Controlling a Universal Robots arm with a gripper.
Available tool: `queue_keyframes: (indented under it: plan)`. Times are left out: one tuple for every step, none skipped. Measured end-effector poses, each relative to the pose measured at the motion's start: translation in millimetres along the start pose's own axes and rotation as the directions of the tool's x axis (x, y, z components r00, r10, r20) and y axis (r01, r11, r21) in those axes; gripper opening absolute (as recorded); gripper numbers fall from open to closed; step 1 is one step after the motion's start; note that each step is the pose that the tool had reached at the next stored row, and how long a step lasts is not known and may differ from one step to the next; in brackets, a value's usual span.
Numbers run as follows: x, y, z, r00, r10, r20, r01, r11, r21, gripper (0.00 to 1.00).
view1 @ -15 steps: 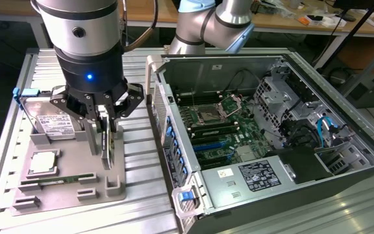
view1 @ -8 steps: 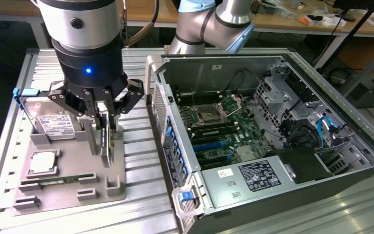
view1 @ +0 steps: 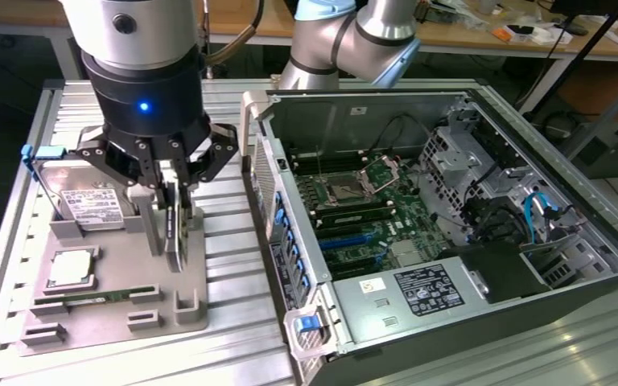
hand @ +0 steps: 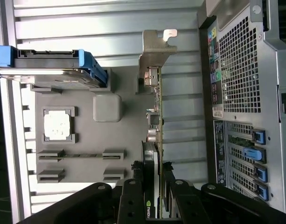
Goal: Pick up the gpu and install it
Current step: 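Pick up the gpu and move the gpu toward the slot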
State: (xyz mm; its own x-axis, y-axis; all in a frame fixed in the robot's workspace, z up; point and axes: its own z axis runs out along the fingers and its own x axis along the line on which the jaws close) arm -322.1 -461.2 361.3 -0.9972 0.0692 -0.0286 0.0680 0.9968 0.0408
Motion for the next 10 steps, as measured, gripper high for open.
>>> queue_keyframes:
  plan:
    - [0.0,0.0,-1.0,1.0,0.0,0.0,0.0,1.0,0.0,0.27]
    - [0.0,0.1,-1.9,1.0,0.0,0.0,0.0,1.0,0.0,0.27]
    - [-0.1,0.1,-2.7,1.0,0.0,0.0001,0.0,1.0,-0.0001,0.27]
    - [-0.1,0.2,-3.7,1.0,0.0,0.0,0.0,1.0,0.0,0.27]
    - [-0.1,0.2,-4.5,1.0,0.0,0.0,0.0,1.0,0.0,0.27]
    - [-0.2,0.2,-5.4,1.0,0.0,0.0,0.0,1.0,0.0,0.27]
    - [-0.2,0.3,-6.6,1.0,0.0,0.0001,0.0,1.0,0.0,0.27]
    - [-0.2,0.3,-7.8,1.0,0.0,0.0,0.0,1.0,0.0,0.27]
    - [-0.2,0.4,-9.0,1.0,0.0,0.0,0.0,1.0,0.0,0.27]
    - [-0.3,0.4,-10.1,1.0,0.0,0.0,0.0,1.0,0.0,0.27]
